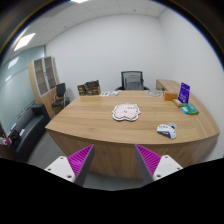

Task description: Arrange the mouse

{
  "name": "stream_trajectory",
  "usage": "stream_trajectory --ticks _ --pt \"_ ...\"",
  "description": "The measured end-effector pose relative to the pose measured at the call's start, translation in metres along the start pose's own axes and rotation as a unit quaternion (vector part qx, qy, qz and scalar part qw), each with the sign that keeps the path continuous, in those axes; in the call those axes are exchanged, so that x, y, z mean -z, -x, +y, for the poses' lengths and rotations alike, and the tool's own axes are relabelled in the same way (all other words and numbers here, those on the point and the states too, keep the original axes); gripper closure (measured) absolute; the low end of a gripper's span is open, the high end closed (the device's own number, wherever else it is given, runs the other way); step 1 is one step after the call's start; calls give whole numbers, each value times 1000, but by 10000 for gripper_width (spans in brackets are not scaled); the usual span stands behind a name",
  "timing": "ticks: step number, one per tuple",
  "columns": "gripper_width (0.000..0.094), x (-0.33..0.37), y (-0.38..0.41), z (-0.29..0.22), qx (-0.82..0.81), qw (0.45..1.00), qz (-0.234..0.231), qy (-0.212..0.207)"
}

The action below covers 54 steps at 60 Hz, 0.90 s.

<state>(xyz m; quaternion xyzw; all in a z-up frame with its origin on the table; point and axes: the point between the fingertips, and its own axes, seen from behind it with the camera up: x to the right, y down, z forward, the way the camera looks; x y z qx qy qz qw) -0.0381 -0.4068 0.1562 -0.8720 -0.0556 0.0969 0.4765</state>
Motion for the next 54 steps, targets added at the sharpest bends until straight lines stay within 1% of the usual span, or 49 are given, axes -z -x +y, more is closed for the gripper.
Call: stream_trajectory --ticks 11,20,28,39,46,54 --pt "112 0 -72 10 -17 998 58 1" --pt "109 -19 -143 23 -30 996 82 1" --pt "107 -51 -198 23 -35 996 78 -10" --pt "110 -110 -261 22 -1 998 57 -12" --pt "106 -145 -289 22 11 999 46 -15" --pt "109 -173 -301 25 14 999 28 -7"
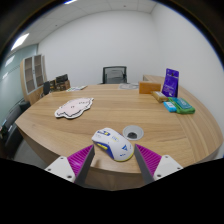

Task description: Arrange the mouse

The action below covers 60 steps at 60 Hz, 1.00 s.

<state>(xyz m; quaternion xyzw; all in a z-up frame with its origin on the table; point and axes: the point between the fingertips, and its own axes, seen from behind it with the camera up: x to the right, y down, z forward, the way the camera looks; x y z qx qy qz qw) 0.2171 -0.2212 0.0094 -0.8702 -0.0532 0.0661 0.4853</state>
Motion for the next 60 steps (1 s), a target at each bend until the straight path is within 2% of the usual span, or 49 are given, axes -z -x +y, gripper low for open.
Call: stream_trajectory --ticks 16,21,32,45,48,51,60 --pt "104 -30 -3 3 16 1000 -19 2" --pt "93 -41 -3 -6 10 1000 -20 -10" --pt "118 -56 -6 -16 -13 1000 10 -22" --pt "229 -60 -8 -16 -11 999 49 -14" --pt "281 -61 -9 -16 -3 998 57 -14" --pt "394 -62 -9 -15 11 998 65 -12" --pt "451 -67 0 -16 -2 995 97 7"
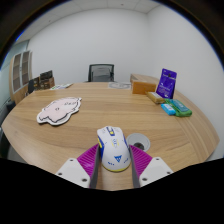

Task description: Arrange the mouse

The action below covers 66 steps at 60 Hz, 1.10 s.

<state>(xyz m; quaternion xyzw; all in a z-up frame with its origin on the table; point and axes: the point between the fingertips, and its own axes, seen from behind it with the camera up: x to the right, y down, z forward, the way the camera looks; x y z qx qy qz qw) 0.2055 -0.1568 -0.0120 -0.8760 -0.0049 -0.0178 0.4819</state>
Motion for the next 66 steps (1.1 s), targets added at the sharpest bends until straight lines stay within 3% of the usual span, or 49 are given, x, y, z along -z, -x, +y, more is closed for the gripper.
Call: stream_trajectory --ticks 5,7,12,23,29,36,47,57,63,66 --pt "464 -2 7 -2 -12 1000 19 11" --pt "528 -2 9 -5 -20 999 30 14" --pt "529 -1 21 -15 -74 995 58 26" --pt "529 -20 78 -93 -80 994 70 -11" --pt "530 -53 124 -133 -81 995 54 -22" --pt "528 -104 166 -146 -74 996 45 -2" --pt "529 -150 205 -126 -68 996 35 47" --pt "347 -153 205 -118 -24 997 31 64" --pt "78 -137 212 -123 -32 997 8 69" --pt "113 -125 214 -127 -34 997 2 67"
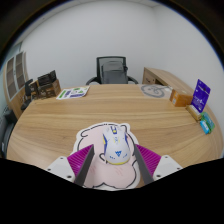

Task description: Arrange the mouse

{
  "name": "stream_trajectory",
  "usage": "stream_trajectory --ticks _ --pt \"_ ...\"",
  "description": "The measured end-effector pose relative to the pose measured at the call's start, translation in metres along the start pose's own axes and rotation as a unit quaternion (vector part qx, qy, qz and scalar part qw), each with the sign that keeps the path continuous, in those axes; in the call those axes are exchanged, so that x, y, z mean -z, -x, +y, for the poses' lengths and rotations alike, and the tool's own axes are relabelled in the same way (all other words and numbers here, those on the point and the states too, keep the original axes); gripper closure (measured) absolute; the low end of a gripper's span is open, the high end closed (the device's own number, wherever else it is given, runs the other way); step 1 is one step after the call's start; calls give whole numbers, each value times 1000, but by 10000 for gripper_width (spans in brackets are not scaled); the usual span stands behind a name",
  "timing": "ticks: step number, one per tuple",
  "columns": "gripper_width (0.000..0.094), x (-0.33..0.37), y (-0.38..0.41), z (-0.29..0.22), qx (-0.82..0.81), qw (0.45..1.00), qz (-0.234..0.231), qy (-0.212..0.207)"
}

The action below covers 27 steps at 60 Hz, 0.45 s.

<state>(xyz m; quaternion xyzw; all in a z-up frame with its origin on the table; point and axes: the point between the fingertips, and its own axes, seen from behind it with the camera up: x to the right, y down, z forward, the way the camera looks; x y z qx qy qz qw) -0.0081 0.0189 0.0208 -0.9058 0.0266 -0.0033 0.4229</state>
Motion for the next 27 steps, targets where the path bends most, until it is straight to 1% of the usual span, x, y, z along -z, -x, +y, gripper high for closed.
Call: stream_trajectory --ticks 9,16,27 --pt "102 55 3 1 -17 1000 -20 -9" --pt "103 111 2 8 -28 999 -39 -26" --pt "103 195 -18 45 -30 996 -71 -48"
